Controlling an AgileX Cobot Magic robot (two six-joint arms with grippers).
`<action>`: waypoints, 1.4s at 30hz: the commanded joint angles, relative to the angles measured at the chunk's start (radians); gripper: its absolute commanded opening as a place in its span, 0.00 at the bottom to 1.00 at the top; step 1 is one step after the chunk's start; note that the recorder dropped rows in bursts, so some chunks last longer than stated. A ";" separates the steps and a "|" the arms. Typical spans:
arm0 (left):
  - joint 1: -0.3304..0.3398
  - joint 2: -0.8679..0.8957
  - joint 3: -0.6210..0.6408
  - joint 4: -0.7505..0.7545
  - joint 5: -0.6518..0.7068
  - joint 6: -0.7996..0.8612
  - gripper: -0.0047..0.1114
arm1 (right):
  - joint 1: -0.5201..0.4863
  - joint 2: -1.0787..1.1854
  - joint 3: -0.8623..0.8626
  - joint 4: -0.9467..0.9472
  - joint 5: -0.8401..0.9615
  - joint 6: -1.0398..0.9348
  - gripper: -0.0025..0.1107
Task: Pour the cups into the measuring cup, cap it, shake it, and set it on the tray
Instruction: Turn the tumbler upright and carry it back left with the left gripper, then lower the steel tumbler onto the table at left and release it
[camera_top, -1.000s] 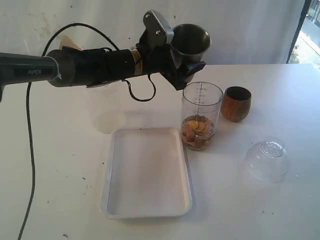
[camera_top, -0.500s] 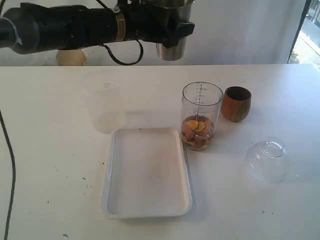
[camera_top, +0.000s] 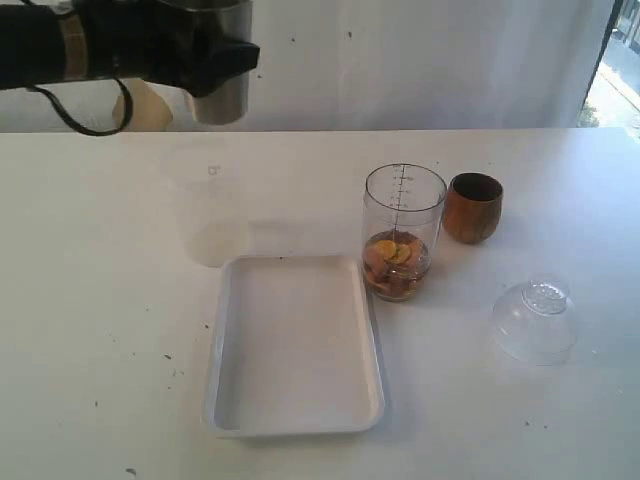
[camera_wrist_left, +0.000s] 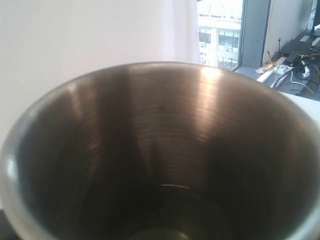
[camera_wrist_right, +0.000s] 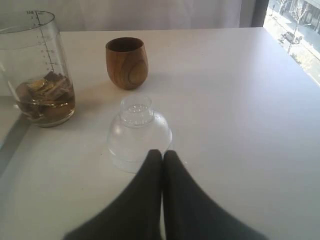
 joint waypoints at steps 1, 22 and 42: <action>0.068 -0.122 0.084 -0.055 -0.039 0.029 0.04 | -0.006 -0.006 0.004 0.000 -0.007 0.004 0.02; 0.236 -0.066 0.704 -0.958 -0.337 0.888 0.04 | -0.006 -0.006 0.004 0.000 -0.007 0.004 0.02; 0.236 0.270 0.654 -1.035 -0.552 1.036 0.04 | -0.006 -0.006 0.004 0.000 -0.007 0.004 0.02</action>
